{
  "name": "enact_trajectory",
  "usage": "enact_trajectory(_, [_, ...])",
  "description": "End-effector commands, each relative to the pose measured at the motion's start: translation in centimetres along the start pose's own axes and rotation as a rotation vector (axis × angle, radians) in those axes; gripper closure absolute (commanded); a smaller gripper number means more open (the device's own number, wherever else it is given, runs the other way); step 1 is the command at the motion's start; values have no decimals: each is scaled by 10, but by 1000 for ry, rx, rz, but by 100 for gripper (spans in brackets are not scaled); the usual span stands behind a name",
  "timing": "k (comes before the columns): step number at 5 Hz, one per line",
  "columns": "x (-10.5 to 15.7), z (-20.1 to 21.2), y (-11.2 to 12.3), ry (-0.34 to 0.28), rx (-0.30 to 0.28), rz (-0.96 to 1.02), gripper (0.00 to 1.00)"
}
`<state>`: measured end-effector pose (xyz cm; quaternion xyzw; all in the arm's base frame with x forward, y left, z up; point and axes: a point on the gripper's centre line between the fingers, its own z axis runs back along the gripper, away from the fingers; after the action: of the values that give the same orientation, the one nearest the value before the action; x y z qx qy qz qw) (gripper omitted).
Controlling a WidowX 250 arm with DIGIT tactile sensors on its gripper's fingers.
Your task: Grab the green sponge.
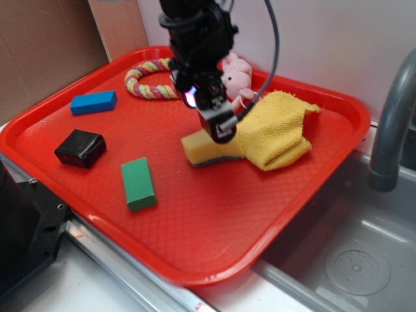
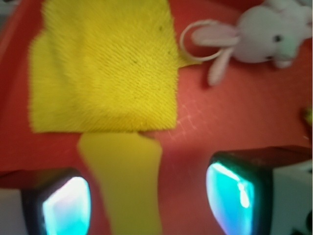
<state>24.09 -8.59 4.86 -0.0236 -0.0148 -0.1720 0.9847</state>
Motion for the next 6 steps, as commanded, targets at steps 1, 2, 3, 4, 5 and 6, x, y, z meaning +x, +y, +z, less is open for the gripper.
enact_trajectory(1, [9,-21,0,12,-2,-39,0])
enact_trajectory(2, [2,-19,-4,25,-2,-22,100])
enact_trajectory(3, [-17,12,2,0,-39,13,100])
enact_trajectory(4, [-33,46,13,-30,-31,76,100])
enact_trajectory(5, [-49,96,31,-65,-76,165,100])
enact_trajectory(6, [-72,148,50,-81,-45,376,100])
